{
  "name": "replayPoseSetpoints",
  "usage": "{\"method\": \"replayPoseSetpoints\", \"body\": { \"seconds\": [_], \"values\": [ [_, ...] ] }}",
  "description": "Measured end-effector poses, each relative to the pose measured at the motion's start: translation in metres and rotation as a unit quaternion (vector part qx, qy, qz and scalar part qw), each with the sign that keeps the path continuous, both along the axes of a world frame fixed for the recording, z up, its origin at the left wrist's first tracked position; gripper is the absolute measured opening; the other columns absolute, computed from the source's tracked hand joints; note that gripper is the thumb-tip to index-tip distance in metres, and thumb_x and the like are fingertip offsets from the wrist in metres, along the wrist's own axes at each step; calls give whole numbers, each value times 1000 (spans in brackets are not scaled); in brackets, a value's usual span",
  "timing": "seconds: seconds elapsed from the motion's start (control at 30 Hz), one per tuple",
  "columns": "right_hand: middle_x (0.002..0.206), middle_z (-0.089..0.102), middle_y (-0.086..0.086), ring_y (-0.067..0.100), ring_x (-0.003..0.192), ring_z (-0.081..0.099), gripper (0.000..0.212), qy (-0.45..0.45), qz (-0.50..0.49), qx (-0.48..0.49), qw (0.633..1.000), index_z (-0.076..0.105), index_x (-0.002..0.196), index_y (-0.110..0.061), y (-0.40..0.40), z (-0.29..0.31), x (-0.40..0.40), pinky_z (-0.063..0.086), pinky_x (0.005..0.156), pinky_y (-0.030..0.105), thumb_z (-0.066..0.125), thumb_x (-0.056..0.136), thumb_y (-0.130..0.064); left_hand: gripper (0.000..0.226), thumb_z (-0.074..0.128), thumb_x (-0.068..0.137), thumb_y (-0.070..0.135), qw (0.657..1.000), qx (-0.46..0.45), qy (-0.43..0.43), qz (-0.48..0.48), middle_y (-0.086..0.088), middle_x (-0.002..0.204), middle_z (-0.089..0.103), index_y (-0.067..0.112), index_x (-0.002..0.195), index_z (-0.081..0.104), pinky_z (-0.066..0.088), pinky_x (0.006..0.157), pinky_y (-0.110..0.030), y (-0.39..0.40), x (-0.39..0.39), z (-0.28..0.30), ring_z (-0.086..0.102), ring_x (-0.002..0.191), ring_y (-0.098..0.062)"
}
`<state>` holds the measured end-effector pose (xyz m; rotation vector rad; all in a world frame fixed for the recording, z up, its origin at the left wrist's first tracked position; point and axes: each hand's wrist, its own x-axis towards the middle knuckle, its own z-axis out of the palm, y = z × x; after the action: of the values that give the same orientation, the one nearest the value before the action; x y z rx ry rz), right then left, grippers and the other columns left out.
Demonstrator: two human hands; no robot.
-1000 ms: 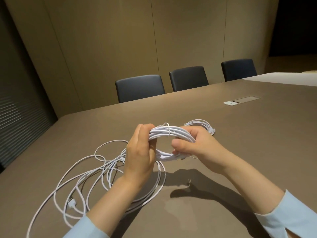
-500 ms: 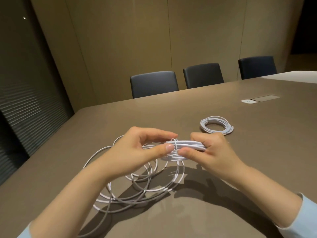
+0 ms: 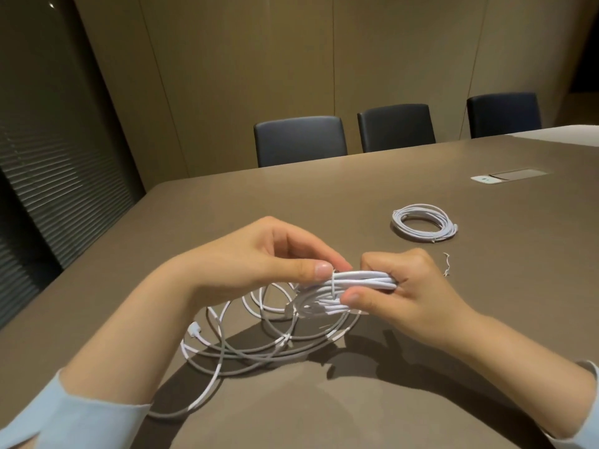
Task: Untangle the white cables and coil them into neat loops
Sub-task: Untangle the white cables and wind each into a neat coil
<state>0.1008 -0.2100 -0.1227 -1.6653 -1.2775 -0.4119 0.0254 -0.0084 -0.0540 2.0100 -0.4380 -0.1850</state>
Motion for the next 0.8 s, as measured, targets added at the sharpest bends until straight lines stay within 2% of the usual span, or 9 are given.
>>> {"method": "replayPoseSetpoints", "body": {
  "seconds": [0.1, 0.17, 0.23, 0.4, 0.5, 0.6, 0.67, 0.8],
  "values": [
    [50, 34, -20, 1, 47, 29, 40, 8, 16, -12, 1000, 36, 58, -41, 3, -1, -6, 21, 48, 11, 62, 81, -61, 21, 59, 91, 9, 998, -33, 47, -35, -9, 98, 73, 6, 105, 73, 52, 83, -28, 6, 1, -3, 67, 92, -21],
    [51, 30, -18, 2, 49, 26, 46, 18, 30, -16, 999, 37, 57, -31, 5, -3, -9, 20, 48, 10, 58, 82, -64, 17, 61, 90, 3, 995, -46, 74, -56, -12, 96, 71, 7, 102, 73, 53, 80, -27, 10, 1, -4, 66, 87, -21],
    [52, 29, -17, 1, 49, 26, 47, 16, 44, -22, 999, 41, 61, -25, 6, -5, -10, 20, 48, 9, 58, 83, -63, 17, 61, 87, -3, 992, -41, 89, -75, -17, 94, 66, 6, 98, 72, 53, 77, -27, 12, 1, -4, 63, 82, -23],
    [53, 28, -16, -1, 49, 26, 46, -6, 51, -31, 998, 41, 62, -23, 7, -7, -16, 19, 49, 7, 59, 84, -59, 15, 64, 84, -5, 991, -4, 106, -80, -9, 86, 64, 9, 88, 68, 52, 71, -21, 8, -3, -2, 61, 74, -15],
    [53, 26, -12, 1, 49, 23, 48, -6, 33, -20, 999, 37, 57, -27, 7, -6, -18, 18, 48, 9, 59, 84, -60, 6, 65, 87, 3, 995, 20, 84, -51, -9, 84, 63, 9, 88, 66, 49, 70, -21, 4, -5, 2, 58, 74, -14],
    [49, 22, -13, 4, 49, 20, 52, 1, -12, 1, 1000, 34, 52, -29, 6, -4, -19, 16, 46, 12, 62, 80, -63, 1, 65, 87, 7, 999, 22, 46, -7, -10, 87, 70, 7, 89, 65, 50, 74, -21, -3, -8, 7, 65, 79, -17],
    [47, 21, -13, 5, 48, 20, 51, 5, -49, 11, 999, 31, 49, -35, 5, -4, -18, 16, 46, 12, 68, 76, -57, 3, 65, 87, 7, 999, 35, 12, 17, -10, 88, 73, 4, 90, 65, 52, 77, -23, -9, -9, 9, 68, 83, -20],
    [49, 20, -1, 6, 52, 18, 51, 34, -81, 37, 995, 31, 47, -28, 5, -5, -17, 15, 45, 18, 67, 76, -50, 5, 67, 86, 5, 998, 39, -28, 41, -8, 87, 74, 3, 92, 68, 52, 75, -23, -16, -11, 12, 70, 83, -18]
  ]
}}
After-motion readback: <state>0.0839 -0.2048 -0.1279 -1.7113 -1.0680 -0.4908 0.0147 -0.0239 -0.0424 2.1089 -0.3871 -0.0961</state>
